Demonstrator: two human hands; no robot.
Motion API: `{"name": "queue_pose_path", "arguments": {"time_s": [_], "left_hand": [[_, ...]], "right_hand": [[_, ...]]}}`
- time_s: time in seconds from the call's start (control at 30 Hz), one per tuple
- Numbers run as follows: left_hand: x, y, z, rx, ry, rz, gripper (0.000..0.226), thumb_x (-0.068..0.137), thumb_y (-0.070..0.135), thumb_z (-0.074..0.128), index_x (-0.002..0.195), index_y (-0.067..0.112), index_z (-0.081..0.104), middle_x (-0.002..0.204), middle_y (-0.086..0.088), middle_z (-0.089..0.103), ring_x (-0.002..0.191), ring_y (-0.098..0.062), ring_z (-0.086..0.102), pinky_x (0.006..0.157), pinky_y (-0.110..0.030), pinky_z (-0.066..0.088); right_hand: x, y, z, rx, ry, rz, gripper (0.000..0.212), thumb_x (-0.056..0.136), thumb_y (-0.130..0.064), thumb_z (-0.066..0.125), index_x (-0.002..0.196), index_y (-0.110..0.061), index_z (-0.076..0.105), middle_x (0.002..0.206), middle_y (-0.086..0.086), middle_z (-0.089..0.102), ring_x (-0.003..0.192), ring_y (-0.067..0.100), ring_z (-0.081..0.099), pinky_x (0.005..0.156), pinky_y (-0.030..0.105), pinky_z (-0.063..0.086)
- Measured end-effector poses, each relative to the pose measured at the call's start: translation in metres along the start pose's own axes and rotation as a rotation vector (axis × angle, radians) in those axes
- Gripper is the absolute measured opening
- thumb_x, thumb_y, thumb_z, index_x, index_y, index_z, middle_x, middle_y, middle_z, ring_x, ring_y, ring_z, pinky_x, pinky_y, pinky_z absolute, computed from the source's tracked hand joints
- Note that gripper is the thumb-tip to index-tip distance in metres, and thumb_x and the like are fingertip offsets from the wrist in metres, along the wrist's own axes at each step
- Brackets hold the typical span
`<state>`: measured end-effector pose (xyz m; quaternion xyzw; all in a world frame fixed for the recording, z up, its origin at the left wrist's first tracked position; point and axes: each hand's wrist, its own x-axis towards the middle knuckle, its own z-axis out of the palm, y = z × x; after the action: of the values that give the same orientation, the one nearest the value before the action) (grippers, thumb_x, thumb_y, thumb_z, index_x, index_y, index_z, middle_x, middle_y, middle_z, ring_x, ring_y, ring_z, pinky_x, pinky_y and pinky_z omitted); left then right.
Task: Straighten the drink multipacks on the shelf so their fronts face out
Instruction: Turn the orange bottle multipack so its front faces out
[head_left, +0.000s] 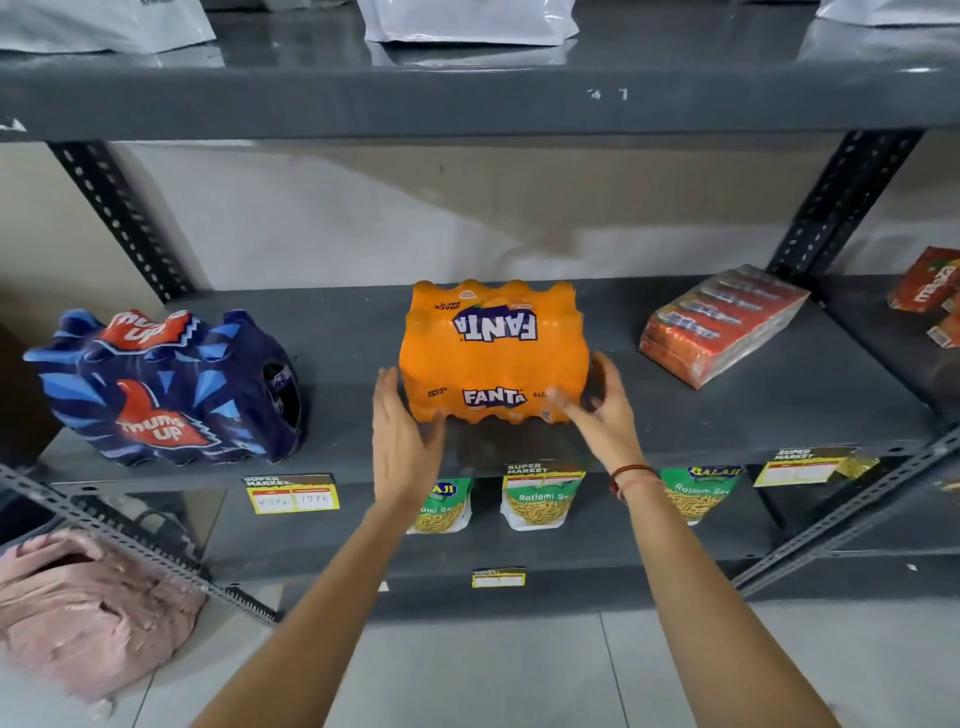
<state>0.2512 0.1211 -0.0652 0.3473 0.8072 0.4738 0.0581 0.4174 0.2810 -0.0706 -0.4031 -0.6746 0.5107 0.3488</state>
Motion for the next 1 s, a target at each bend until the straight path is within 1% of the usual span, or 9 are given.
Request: {"name": "queue_pose_path", "arguments": {"time_s": [0.13, 0.23, 0.37, 0.5, 0.6, 0.67, 0.77, 0.87, 1.0], "left_hand": [[-0.041, 0.019, 0.028, -0.045, -0.118, 0.121, 0.081, 0.09, 0.04, 0.056, 0.15, 0.015, 0.008, 0.159, -0.008, 0.017, 0.145, -0.024, 0.02, 0.114, -0.045, 0.028], [-0.041, 0.03, 0.055, -0.135, -0.292, 0.031, 0.102, 0.081, 0.059, 0.057, 0.148, 0.027, -0.014, 0.159, 0.002, -0.014, 0.147, -0.017, 0.002, 0.117, -0.042, 0.02], [-0.03, 0.03, 0.073, -0.127, -0.328, 0.022, 0.134, 0.061, 0.067, 0.07, 0.144, 0.024, -0.025, 0.146, 0.008, -0.041, 0.142, -0.014, -0.023, 0.115, -0.034, 0.01], [0.006, 0.022, 0.064, -0.005, -0.446, 0.033, 0.155, 0.047, 0.063, 0.081, 0.141, 0.014, -0.032, 0.15, -0.006, -0.04, 0.143, -0.023, -0.024, 0.118, -0.04, 0.004], [0.025, 0.015, 0.054, 0.11, -0.558, 0.12, 0.161, 0.043, 0.063, 0.083, 0.138, 0.011, -0.037, 0.15, -0.009, -0.04, 0.143, -0.025, -0.023, 0.119, -0.049, 0.009], [0.031, 0.011, 0.047, 0.058, -0.593, 0.158, 0.16, 0.042, 0.063, 0.082, 0.139, 0.017, -0.037, 0.154, -0.006, -0.033, 0.146, -0.024, -0.013, 0.119, -0.049, 0.014], [0.042, 0.003, 0.031, -0.071, -0.577, 0.154, 0.148, 0.043, 0.063, 0.083, 0.148, 0.026, -0.016, 0.16, -0.001, 0.009, 0.143, -0.021, 0.023, 0.114, -0.044, 0.031], [0.057, -0.016, 0.004, -0.013, -0.59, 0.171, 0.133, 0.042, 0.069, 0.079, 0.149, 0.032, 0.009, 0.145, 0.004, 0.044, 0.128, -0.012, 0.043, 0.104, -0.033, 0.037], [0.065, -0.047, -0.035, 0.025, -0.528, 0.211, 0.092, 0.049, 0.07, 0.073, 0.129, 0.029, 0.049, 0.112, 0.02, 0.061, 0.105, 0.01, 0.055, 0.089, -0.02, 0.046]], "right_hand": [[0.02, -0.025, 0.002, 0.22, 0.015, 0.064, 0.101, 0.061, -0.087, 0.043, 0.141, -0.028, 0.03, 0.14, -0.009, 0.04, 0.124, 0.01, 0.043, 0.094, 0.024, 0.04], [0.036, -0.037, 0.007, 0.333, -0.101, 0.112, 0.071, 0.081, -0.073, 0.032, 0.136, -0.029, 0.042, 0.134, 0.004, 0.055, 0.116, 0.02, 0.058, 0.085, 0.035, 0.055], [0.045, -0.037, 0.004, 0.18, -0.062, 0.141, 0.066, 0.087, -0.069, 0.025, 0.135, -0.028, 0.045, 0.141, 0.005, 0.049, 0.127, 0.022, 0.047, 0.108, 0.047, 0.034], [0.029, -0.037, 0.001, 0.038, 0.056, 0.038, 0.039, 0.089, -0.059, 0.039, 0.074, -0.028, 0.057, 0.09, -0.001, 0.057, 0.085, 0.005, 0.052, 0.081, 0.019, 0.037], [0.006, -0.025, 0.008, -0.028, 0.129, -0.036, 0.03, 0.088, -0.053, 0.049, 0.098, -0.026, 0.06, 0.102, -0.001, 0.058, 0.097, 0.009, 0.055, 0.079, 0.011, 0.038], [-0.011, -0.023, 0.019, -0.023, 0.188, -0.044, 0.041, 0.087, -0.051, 0.051, 0.11, -0.018, 0.056, 0.106, 0.006, 0.065, 0.098, 0.016, 0.06, 0.083, 0.02, 0.046], [-0.029, -0.03, 0.039, -0.124, 0.29, -0.089, 0.043, 0.086, -0.051, 0.053, 0.105, -0.012, 0.055, 0.089, 0.008, 0.07, 0.082, 0.019, 0.065, 0.073, 0.029, 0.053], [-0.044, -0.044, 0.059, -0.257, 0.33, -0.123, 0.046, 0.084, -0.054, 0.055, 0.093, -0.009, 0.054, 0.075, 0.007, 0.067, 0.069, 0.02, 0.064, 0.061, 0.027, 0.047], [-0.065, -0.062, 0.097, -0.352, 0.309, -0.128, 0.046, 0.083, -0.055, 0.057, 0.088, -0.01, 0.049, 0.073, 0.008, 0.067, 0.066, 0.027, 0.065, 0.053, 0.026, 0.041]]}}
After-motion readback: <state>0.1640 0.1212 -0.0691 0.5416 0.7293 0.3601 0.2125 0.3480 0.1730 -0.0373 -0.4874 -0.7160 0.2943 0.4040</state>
